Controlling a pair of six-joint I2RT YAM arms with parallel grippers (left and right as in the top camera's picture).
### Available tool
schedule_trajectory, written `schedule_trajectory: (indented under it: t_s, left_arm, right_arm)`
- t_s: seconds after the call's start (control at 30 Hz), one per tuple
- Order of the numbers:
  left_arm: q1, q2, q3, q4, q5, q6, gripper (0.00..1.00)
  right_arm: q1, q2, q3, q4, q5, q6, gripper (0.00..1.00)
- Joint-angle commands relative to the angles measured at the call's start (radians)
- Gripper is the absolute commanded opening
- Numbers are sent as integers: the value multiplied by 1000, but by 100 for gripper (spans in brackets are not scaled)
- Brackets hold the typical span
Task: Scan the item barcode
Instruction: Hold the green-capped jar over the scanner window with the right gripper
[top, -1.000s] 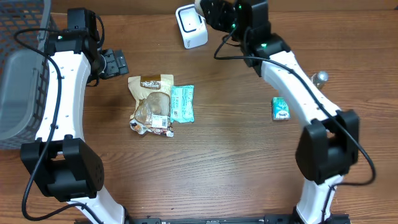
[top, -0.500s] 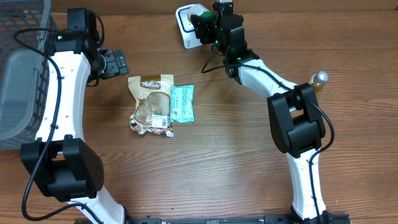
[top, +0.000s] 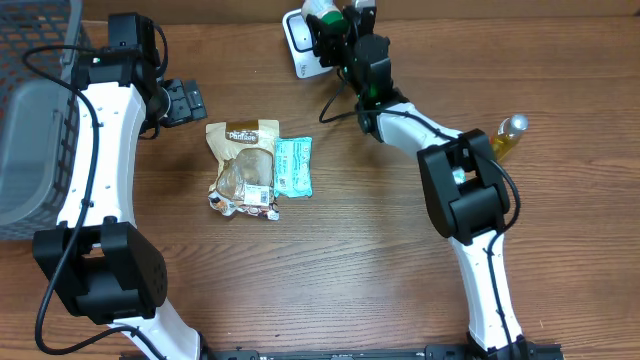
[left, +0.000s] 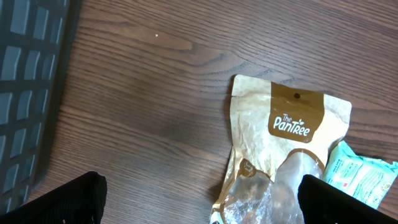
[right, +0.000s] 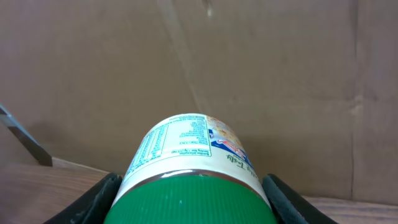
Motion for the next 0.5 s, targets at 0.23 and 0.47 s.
schedule_trajectory:
  t_s: [0.23, 0.47]
  left_arm:
    - [-2, -5, 16, 0, 4, 19, 100]
    - [-2, -5, 16, 1, 4, 19, 100]
  right_arm:
    - [11, 30, 21, 166, 9, -3, 32]
    - [14, 90, 50, 168, 10, -4, 32]
